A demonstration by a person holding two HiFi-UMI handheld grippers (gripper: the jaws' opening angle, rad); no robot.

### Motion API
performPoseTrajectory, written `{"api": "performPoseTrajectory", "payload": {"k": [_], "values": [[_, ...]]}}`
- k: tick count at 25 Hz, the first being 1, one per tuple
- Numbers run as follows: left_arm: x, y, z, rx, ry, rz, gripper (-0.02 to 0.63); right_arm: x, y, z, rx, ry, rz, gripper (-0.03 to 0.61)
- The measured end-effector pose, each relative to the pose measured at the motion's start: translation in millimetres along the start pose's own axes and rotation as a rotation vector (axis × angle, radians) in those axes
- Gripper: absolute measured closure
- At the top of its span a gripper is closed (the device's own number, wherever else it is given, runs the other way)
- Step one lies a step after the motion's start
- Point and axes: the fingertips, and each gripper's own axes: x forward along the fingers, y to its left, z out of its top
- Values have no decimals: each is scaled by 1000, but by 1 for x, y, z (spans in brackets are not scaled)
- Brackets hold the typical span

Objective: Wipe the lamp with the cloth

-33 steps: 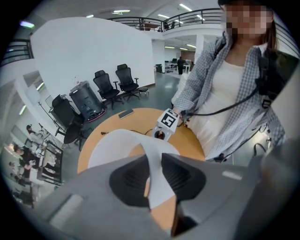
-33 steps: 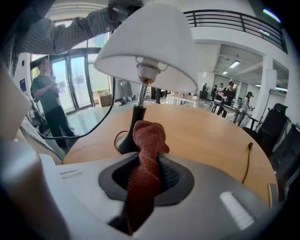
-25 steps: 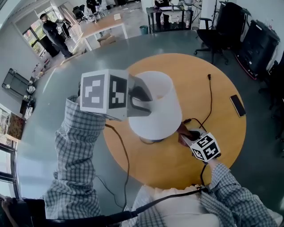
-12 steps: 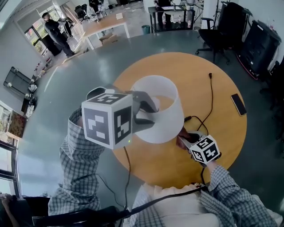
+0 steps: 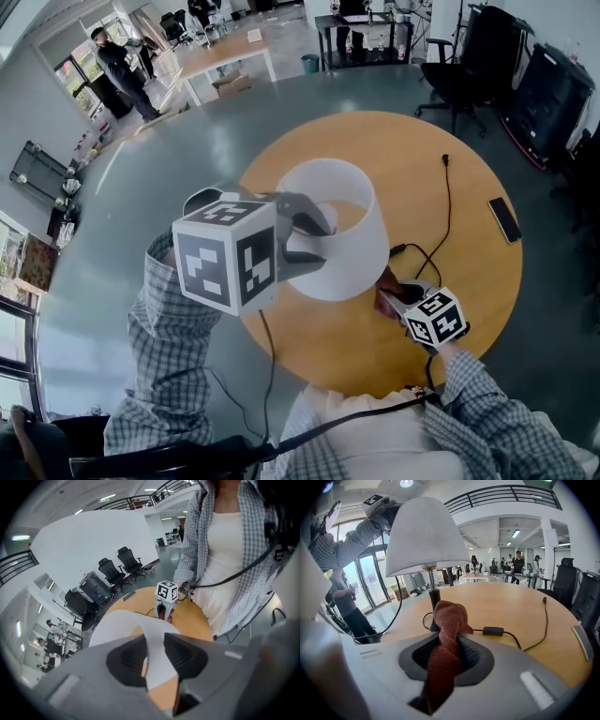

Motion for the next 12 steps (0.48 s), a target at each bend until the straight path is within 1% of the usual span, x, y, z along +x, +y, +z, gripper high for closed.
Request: {"api": "performPoseTrajectory", "payload": {"k": [3,4,5,6,7,8,9,10,12], "values": [[-1,0,-2,0,4,5,488,-1,3,1,6,-5,0,508],[-1,1,-1,1,-7,14,477,-1,4,2,8,-7,0,508],[-2,3,2,-2,-38,29,449,-1,4,2,10,-10,0,508],[-3,6,9,-6,-91,48,395,-1,3,1,12,-13,0,508],[-5,8,18,-10,-155,65,367,-2,2,1,15,-16,-1,508],[-7,10,26,-11,-209,78,365,-2,1,0,16,-19,-2,508],[-9,11,31,-9,-240,86,365,-4,0,0,17,-20,-3,508],[-10,12,33,-6,-251,89,362,-5,0,0,19,-22,-5,508],[-10,12,32,0,-244,88,357,-7,0,1,22,-24,-9,508]]}}
